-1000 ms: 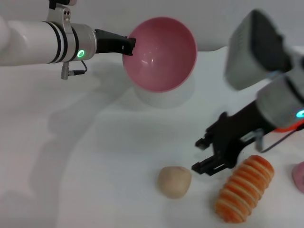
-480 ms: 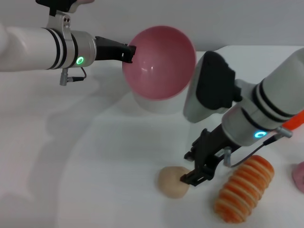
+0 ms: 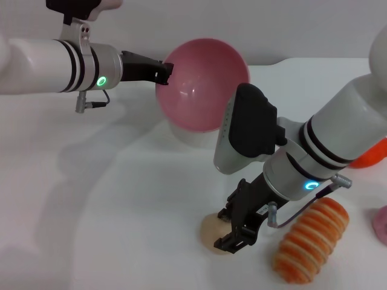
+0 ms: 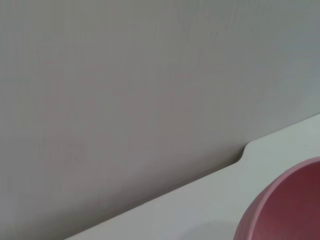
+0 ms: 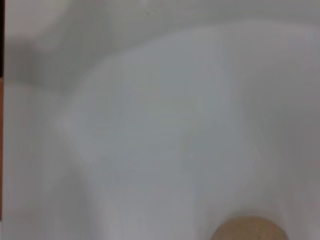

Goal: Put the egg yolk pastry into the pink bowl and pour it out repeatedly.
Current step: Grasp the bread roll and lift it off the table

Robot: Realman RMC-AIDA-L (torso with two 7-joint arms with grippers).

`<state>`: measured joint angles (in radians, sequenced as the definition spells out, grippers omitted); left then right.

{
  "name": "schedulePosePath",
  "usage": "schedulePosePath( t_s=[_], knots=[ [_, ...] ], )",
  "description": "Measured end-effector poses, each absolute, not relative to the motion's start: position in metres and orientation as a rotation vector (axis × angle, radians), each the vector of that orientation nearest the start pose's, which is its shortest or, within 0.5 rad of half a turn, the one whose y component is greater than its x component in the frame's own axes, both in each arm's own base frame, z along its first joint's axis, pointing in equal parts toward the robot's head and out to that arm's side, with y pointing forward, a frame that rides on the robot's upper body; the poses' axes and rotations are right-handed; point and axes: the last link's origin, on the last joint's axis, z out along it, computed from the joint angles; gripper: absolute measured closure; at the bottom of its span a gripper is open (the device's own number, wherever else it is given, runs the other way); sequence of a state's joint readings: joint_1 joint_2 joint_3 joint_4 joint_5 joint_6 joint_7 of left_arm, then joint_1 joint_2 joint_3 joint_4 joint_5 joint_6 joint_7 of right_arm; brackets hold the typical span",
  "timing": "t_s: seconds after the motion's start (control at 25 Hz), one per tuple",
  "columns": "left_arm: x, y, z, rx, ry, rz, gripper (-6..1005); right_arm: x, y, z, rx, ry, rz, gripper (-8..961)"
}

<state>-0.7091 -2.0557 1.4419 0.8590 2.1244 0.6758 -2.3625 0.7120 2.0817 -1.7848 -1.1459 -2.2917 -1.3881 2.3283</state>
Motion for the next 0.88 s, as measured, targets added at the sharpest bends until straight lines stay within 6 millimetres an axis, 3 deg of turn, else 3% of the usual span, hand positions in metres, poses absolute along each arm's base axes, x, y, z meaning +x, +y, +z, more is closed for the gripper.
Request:
schedulePosePath(
  t_s=[0.56, 0.8, 0.88],
  knots=[
    [-0.1814, 0.4391, -0.0368, -2.317, -0.884, -0.236, 958, 0.1416, 0.3151, -0.1073, -3.041, 0.322, -0.620, 451],
    [-0.1819, 0.4389, -0.0367, -2.316, -0.885, -0.235, 958, 0.1402, 0.3148, -0.1067, -3.041, 0.315, -0.612, 638],
    [-0.1820, 0.4389, -0.0367, -2.316, -0.886, -0.235, 958, 0.1404, 0.3150, -0.1061, -3.040, 0.319, -0.611, 660]
  ],
)
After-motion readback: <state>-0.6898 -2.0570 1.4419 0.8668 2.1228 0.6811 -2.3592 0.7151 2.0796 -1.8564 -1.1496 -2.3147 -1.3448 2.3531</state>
